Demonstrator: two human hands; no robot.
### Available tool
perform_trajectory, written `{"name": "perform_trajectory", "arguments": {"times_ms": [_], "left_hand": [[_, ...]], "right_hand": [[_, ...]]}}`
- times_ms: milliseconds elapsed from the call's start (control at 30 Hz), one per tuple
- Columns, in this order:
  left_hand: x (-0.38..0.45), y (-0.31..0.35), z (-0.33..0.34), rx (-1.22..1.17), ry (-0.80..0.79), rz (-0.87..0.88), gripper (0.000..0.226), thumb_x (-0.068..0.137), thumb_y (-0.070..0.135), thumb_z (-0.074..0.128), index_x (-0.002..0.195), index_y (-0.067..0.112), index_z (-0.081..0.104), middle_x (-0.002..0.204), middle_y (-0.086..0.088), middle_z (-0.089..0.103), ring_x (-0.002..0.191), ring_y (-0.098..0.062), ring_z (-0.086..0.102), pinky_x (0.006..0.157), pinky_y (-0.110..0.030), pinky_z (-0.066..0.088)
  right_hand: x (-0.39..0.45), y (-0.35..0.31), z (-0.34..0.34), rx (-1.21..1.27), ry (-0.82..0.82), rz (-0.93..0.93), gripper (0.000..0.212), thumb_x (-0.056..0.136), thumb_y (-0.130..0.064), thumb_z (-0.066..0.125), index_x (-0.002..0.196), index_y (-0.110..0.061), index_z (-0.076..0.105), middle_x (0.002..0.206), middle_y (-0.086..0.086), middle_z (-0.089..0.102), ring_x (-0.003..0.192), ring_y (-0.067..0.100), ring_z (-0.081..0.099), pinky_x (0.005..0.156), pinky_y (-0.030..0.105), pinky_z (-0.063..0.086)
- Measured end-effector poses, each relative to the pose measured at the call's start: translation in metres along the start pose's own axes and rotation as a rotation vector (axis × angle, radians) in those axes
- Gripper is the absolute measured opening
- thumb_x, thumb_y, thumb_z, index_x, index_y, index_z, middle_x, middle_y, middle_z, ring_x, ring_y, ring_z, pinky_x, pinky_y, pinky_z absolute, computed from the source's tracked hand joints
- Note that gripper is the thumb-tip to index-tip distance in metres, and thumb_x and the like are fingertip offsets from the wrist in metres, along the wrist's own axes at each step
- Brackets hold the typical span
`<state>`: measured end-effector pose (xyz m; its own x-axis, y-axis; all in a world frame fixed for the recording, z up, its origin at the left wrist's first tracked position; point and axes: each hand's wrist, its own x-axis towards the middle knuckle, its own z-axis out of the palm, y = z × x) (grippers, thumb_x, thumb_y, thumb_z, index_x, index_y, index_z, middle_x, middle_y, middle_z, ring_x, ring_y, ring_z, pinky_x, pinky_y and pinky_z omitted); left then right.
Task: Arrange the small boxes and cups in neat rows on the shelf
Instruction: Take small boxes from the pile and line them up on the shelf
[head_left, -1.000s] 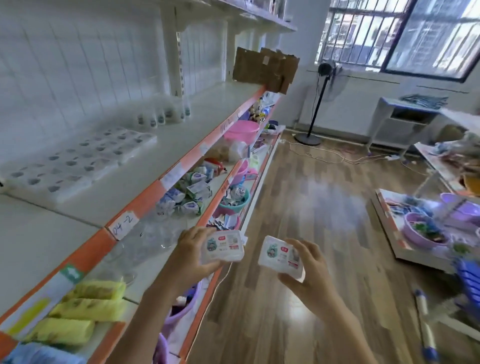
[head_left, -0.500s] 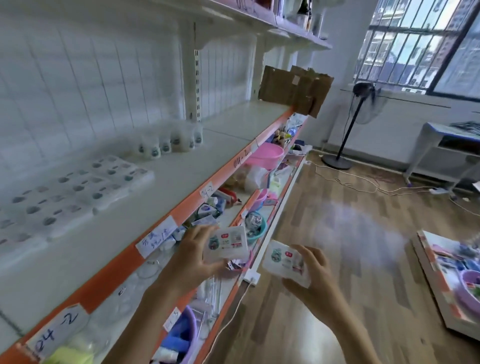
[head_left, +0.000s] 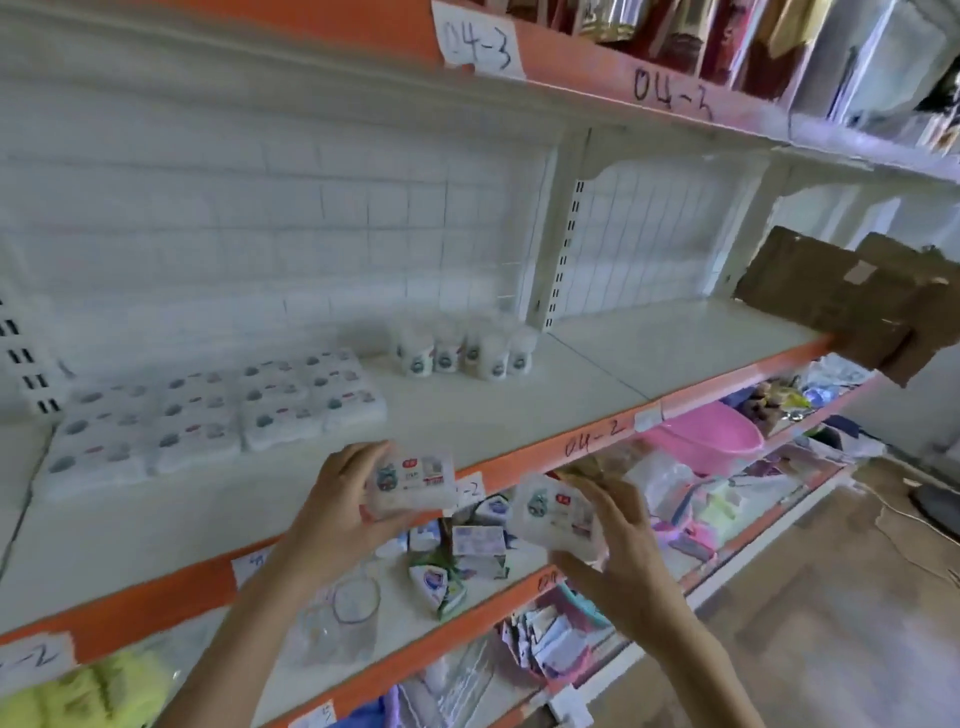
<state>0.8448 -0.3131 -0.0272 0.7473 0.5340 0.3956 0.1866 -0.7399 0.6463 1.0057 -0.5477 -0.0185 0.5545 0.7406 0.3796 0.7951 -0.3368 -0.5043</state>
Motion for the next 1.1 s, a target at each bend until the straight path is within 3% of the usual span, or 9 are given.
{"name": "perform_trajectory", "arguments": {"times_ms": [167, 233, 300, 367, 533, 733, 833, 900, 1100], "left_hand": [[-0.005, -0.017, -0.032, 0.143, 0.092, -0.163, 0.096, 0.056, 0.070, 0.048, 0.131, 0.011, 0.045, 0.122, 0.009, 0.036, 0.115, -0.007, 0.033, 0.096, -0.018, 0.024], [-0.006, -0.030, -0.045, 0.174, 0.120, -0.222, 0.092, 0.058, 0.066, 0.056, 0.130, 0.010, 0.046, 0.121, 0.005, 0.035, 0.117, -0.011, 0.037, 0.098, -0.017, 0.024], [-0.005, -0.045, -0.054, 0.209, 0.124, -0.288, 0.079, 0.066, 0.046, 0.074, 0.130, 0.009, 0.046, 0.117, 0.003, 0.031, 0.115, -0.013, 0.039, 0.096, -0.013, 0.023], [-0.002, -0.060, -0.058, 0.241, 0.117, -0.352, 0.071, 0.072, 0.029, 0.077, 0.132, 0.011, 0.044, 0.114, 0.003, 0.026, 0.111, -0.011, 0.038, 0.095, -0.011, 0.023], [0.006, -0.081, -0.051, 0.237, 0.094, -0.420, 0.075, 0.076, 0.034, 0.072, 0.138, 0.016, 0.034, 0.111, 0.004, 0.023, 0.105, -0.009, 0.036, 0.094, -0.011, 0.025], [0.011, -0.086, -0.045, 0.211, 0.130, -0.446, 0.072, 0.073, 0.034, 0.074, 0.132, 0.017, 0.035, 0.113, 0.006, 0.023, 0.099, -0.004, 0.038, 0.079, -0.004, 0.025], [0.016, -0.088, -0.043, 0.214, 0.154, -0.444, 0.066, 0.073, 0.031, 0.075, 0.127, 0.016, 0.039, 0.116, 0.006, 0.029, 0.103, -0.004, 0.038, 0.079, -0.002, 0.026], [0.018, -0.091, -0.040, 0.206, 0.197, -0.450, 0.063, 0.071, 0.029, 0.077, 0.122, 0.015, 0.043, 0.117, 0.005, 0.033, 0.103, -0.006, 0.041, 0.078, 0.001, 0.029], [0.019, -0.092, -0.037, 0.222, 0.264, -0.482, 0.058, 0.070, 0.023, 0.078, 0.117, 0.013, 0.047, 0.115, 0.004, 0.038, 0.102, -0.009, 0.046, 0.076, 0.001, 0.033]], "right_hand": [[0.070, -0.014, 0.021, 0.096, -0.128, -0.202, 0.068, 0.077, -0.022, 0.074, 0.136, -0.020, 0.039, 0.120, -0.007, 0.028, 0.104, 0.005, 0.036, 0.090, 0.013, 0.031], [0.099, -0.024, 0.039, 0.125, -0.190, -0.275, 0.070, 0.078, -0.023, 0.073, 0.138, -0.018, 0.037, 0.120, -0.006, 0.028, 0.103, 0.006, 0.038, 0.089, 0.014, 0.033], [0.129, -0.031, 0.061, 0.124, -0.260, -0.311, 0.070, 0.079, -0.027, 0.071, 0.139, -0.017, 0.036, 0.122, -0.005, 0.029, 0.104, 0.006, 0.039, 0.093, 0.015, 0.035], [0.155, -0.036, 0.083, 0.083, -0.350, -0.321, 0.071, 0.081, -0.029, 0.069, 0.141, -0.016, 0.033, 0.130, 0.000, 0.029, 0.113, 0.012, 0.040, 0.095, 0.013, 0.029], [0.191, -0.041, 0.129, 0.069, -0.547, -0.332, 0.066, 0.080, -0.029, 0.069, 0.138, -0.021, 0.038, 0.136, -0.004, 0.032, 0.117, 0.009, 0.038, 0.105, 0.017, 0.027], [0.204, -0.032, 0.150, 0.049, -0.511, -0.417, 0.056, 0.080, -0.030, 0.068, 0.131, -0.025, 0.045, 0.135, -0.011, 0.037, 0.124, 0.011, 0.034, 0.096, 0.005, 0.016], [0.205, -0.027, 0.154, 0.144, -0.487, -0.489, 0.052, 0.076, -0.028, 0.071, 0.124, -0.021, 0.054, 0.125, -0.011, 0.038, 0.117, 0.011, 0.043, 0.104, 0.019, 0.032], [0.206, -0.022, 0.158, 0.205, -0.452, -0.505, 0.051, 0.073, -0.028, 0.072, 0.120, -0.017, 0.058, 0.120, -0.012, 0.039, 0.109, 0.011, 0.048, 0.100, 0.025, 0.041], [0.208, -0.022, 0.161, 0.260, -0.455, -0.483, 0.047, 0.078, -0.025, 0.071, 0.122, -0.021, 0.054, 0.128, -0.005, 0.038, 0.111, 0.014, 0.050, 0.099, 0.027, 0.043]]}}
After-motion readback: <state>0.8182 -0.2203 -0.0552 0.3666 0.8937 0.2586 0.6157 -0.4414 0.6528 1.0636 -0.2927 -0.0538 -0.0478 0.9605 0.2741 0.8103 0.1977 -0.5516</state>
